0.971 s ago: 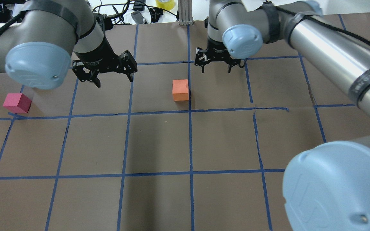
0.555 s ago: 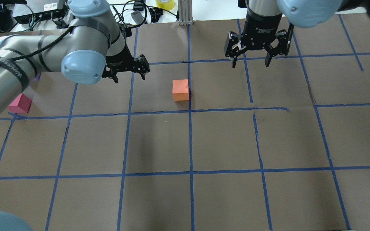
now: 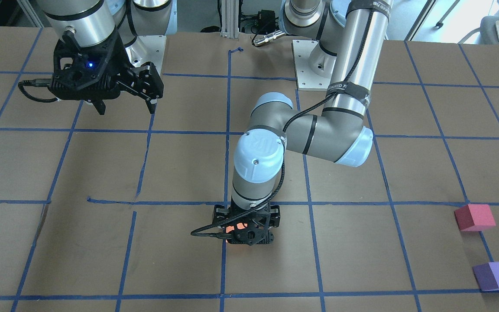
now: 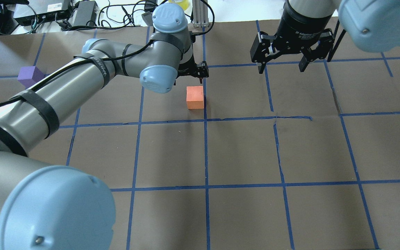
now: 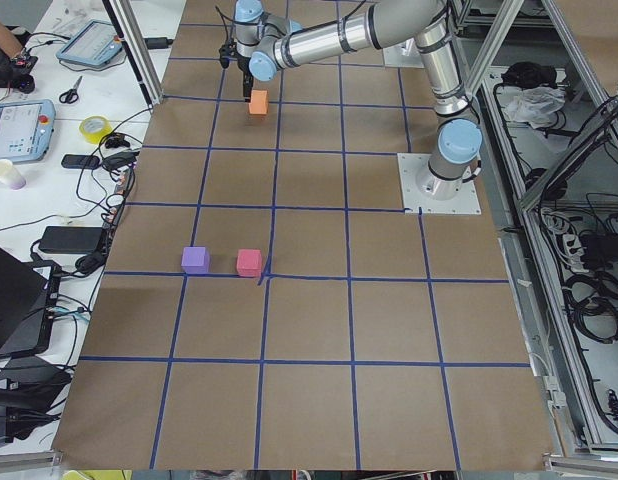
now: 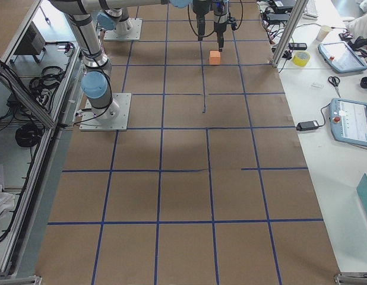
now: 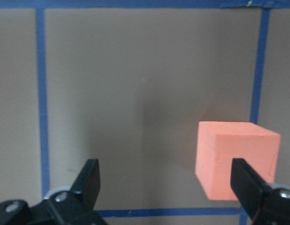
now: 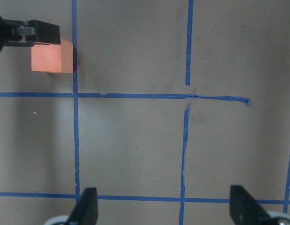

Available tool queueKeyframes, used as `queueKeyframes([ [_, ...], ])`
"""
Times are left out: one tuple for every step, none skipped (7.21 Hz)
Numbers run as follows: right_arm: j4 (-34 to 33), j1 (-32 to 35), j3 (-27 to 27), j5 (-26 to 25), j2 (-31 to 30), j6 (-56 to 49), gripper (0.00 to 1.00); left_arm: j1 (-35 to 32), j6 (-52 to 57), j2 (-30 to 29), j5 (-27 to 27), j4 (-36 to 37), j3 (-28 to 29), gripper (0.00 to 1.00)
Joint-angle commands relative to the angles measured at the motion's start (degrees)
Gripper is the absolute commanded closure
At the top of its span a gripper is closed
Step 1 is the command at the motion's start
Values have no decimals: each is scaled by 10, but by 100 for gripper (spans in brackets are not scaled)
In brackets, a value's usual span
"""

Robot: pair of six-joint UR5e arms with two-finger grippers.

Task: Arrange blocks in a line
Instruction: 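Move the left gripper over the orange block and lower it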

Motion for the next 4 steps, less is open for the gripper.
queueKeyframes([
  [0,0,8,-4,0,-1,0,-17,46,-20,3,1,2,0],
  [3,-2,8,-3,-4,-1,0,-16,44,-22,9,1,2,0],
  [5,-1,9,-4,-5,-1,0,-16,49,-27,48,0,2,0],
  [5,-1,9,-4,-5,-1,0,-15,47,-26,54,0,2,0],
])
